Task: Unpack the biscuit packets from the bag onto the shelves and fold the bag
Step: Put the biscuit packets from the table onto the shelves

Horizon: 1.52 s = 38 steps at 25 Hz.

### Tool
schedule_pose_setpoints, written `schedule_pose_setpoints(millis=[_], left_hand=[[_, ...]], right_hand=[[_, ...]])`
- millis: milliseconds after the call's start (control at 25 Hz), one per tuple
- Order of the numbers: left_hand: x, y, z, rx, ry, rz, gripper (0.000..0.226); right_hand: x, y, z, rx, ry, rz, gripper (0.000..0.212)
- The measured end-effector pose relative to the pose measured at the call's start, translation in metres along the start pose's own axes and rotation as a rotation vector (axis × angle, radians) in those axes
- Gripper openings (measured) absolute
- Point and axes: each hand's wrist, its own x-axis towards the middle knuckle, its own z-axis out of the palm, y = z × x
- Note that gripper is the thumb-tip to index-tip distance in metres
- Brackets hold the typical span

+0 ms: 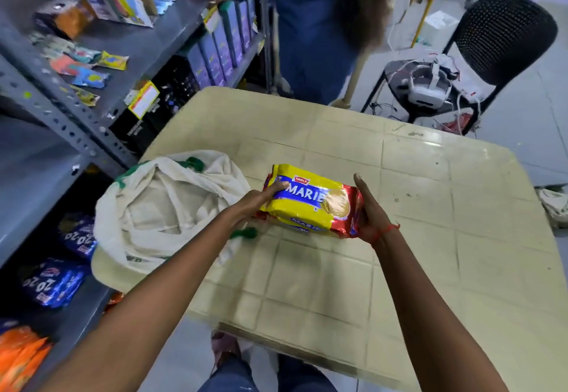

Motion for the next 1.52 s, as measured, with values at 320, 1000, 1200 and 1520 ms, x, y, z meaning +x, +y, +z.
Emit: schedule_pose_setpoints(millis=[320, 1000, 1200, 1520], left_hand=[[-0.111, -0.049, -0.168, -0.340, 0.419, 0.027, 0.058], [-0.226, -0.141, -0.383, -0.888, 0.896, -0.041, 0.074], [-0.216, -0.138, -0.402, -0.862, 0.873, -0.078, 0.095], [-0.199, -0.151, -0.352, -1.087, 0.967, -0.006, 0.060]], right_hand=[[0.028, 0.010, 0.210, -0.536, -0.262, -0.051, 0.072], [0.093, 0.120, 0.592, -0.718, -0.391, -0.165, 0.034], [0.138, 0.137, 0.599, -0.849, -0.243, -0.202, 0.070], [0.111, 0.147, 0.554, -0.731, -0.218, -0.152, 0.039]])
